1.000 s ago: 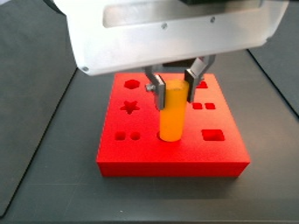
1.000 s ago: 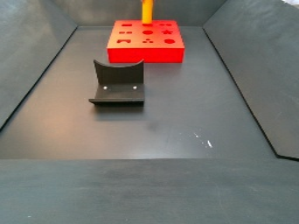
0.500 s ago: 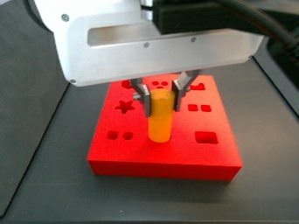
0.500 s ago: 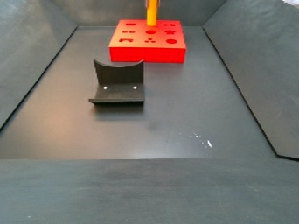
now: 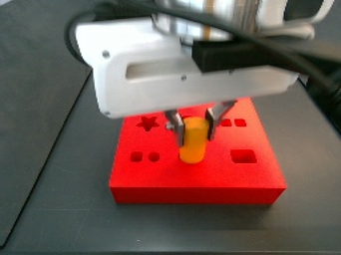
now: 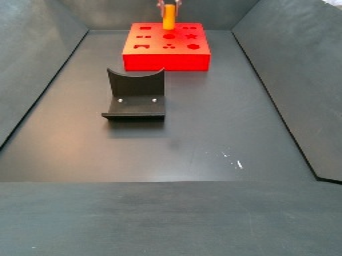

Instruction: Insert the oval object.

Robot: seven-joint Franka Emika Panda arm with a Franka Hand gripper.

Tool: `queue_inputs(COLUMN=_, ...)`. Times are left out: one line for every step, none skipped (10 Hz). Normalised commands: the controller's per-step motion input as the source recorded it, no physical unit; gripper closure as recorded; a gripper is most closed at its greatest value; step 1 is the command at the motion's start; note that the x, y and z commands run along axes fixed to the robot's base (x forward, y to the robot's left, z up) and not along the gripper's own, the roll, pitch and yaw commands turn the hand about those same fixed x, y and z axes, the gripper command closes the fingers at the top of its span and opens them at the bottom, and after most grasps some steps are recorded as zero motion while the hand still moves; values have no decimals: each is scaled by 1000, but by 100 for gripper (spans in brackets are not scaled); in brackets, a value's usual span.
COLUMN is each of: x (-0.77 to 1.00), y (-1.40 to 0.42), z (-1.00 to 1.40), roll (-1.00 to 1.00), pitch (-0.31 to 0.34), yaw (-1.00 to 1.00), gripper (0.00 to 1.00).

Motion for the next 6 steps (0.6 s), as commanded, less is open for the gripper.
queue_inputs(x=-137, y=0, z=-314, roll=133, pitch=0, yaw=0, gripper=100)
queue_inputs(x=-134, y=0, z=-391, roll=84, pitch=-43, yaw=0, gripper=100)
queue_inputs(x=-60, y=-26, z=-406, roll=26, pitch=-76, yaw=0, gripper=100)
queue_inputs(x=0, y=-89, z=-557, roll=0, pitch=-170, yaw=0, gripper=100)
queue_inputs(x=0, y=-11, z=-320, roll=23, pitch=-56, yaw=0, gripper=100)
queue_inputs(x=0, y=0, z=0, roll=0, pitch=0, yaw=0, gripper=100)
